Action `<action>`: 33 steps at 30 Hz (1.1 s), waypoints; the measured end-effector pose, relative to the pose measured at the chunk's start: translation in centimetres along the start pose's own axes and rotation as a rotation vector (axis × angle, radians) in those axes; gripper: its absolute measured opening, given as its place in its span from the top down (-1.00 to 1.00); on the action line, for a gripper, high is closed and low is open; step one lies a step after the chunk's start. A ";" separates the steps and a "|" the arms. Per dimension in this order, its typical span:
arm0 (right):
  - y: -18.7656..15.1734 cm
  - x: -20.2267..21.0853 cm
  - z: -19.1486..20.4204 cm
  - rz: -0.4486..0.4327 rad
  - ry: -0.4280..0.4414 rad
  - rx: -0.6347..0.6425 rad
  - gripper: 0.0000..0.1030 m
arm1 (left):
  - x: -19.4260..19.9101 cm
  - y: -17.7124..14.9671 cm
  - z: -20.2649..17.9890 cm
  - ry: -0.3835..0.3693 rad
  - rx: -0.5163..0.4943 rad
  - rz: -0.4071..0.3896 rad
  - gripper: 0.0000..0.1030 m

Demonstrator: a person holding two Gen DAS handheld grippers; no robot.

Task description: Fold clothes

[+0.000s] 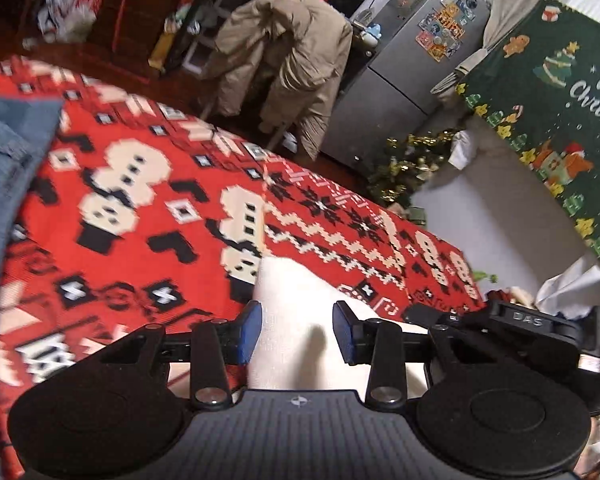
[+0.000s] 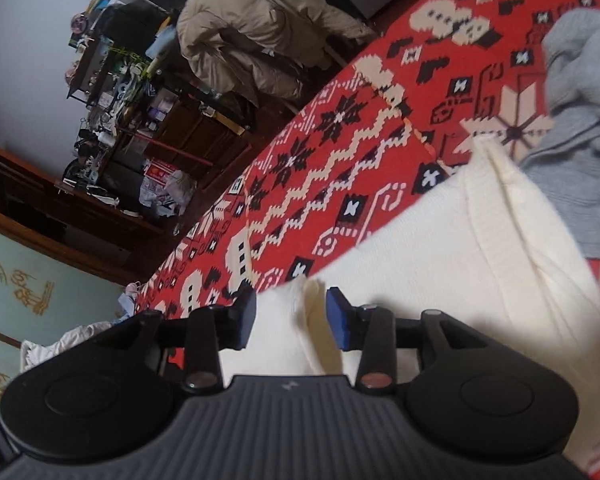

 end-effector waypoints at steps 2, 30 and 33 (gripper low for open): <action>0.1 -1.3 -0.1 0.018 -0.001 0.015 0.16 | -1.0 -0.1 0.5 -0.014 0.017 0.017 0.30; -2.3 -3.9 3.3 -0.070 -0.280 0.346 0.51 | -0.8 -0.9 0.6 0.079 -0.101 -0.030 0.53; -2.1 -1.8 3.6 -0.096 -0.246 0.325 0.56 | -0.1 -0.7 -0.2 0.024 -0.104 -0.011 0.84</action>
Point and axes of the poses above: each gripper's, at about its wrist camera, not at the fingertips, and x roughly against the way its jaws point, z to its left, y to its top, the point moved 5 cm from there along -x, roughly the way its jaws point, and after that the axes turned 7 degrees about z, right-handed, at the moved point
